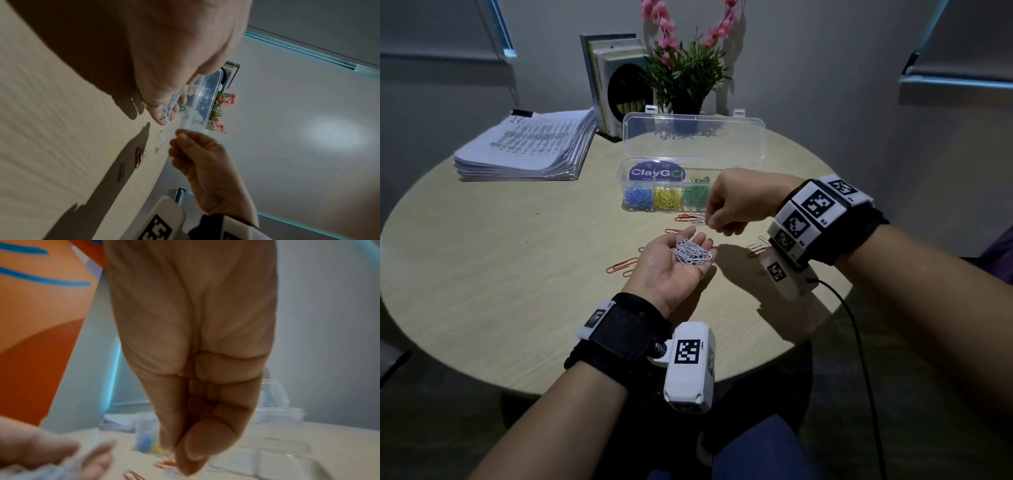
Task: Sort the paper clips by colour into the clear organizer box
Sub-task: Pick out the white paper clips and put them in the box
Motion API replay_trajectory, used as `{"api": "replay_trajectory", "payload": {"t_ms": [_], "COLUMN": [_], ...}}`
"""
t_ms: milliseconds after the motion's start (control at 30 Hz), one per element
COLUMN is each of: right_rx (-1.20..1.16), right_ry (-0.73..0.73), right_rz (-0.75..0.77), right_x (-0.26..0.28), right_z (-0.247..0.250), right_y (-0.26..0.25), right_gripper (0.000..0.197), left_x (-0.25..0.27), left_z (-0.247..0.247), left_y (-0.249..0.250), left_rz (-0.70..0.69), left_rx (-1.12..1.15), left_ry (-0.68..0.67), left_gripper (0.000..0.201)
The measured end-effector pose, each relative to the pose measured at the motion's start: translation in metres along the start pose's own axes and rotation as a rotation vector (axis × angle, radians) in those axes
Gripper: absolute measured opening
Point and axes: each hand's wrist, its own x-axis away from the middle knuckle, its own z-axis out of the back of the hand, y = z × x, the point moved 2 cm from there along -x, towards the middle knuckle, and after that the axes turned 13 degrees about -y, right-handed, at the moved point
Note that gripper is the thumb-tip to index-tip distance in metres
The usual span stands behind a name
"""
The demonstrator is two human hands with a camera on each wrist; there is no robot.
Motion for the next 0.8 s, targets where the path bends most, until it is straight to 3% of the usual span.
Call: {"api": "replay_trajectory", "payload": {"t_ms": [167, 400, 533, 700, 800], "right_rx": [0.258, 0.319, 0.307, 0.217, 0.196], "right_ry": [0.067, 0.067, 0.073, 0.059, 0.057], "right_rz": [-0.258, -0.399, -0.406, -0.357, -0.313], "right_x": [0.008, 0.001, -0.005, -0.011, -0.008], "right_z": [0.002, -0.010, -0.010, -0.012, -0.011], "right_y": [0.043, 0.072, 0.075, 0.075, 0.074], "right_gripper": [0.016, 0.026, 0.030, 0.013, 0.013], "left_x": [0.004, 0.001, -0.001, 0.000, 0.000], "left_z": [-0.001, 0.002, 0.004, 0.002, 0.002], "left_y": [-0.010, -0.015, -0.015, -0.016, -0.015], "left_rz": [0.029, 0.045, 0.044, 0.039, 0.040], "left_rx": [-0.019, -0.024, -0.031, -0.017, -0.019], "left_ry": [0.009, 0.019, 0.025, 0.022, 0.022], "left_gripper": [0.030, 0.029, 0.028, 0.028, 0.028]}}
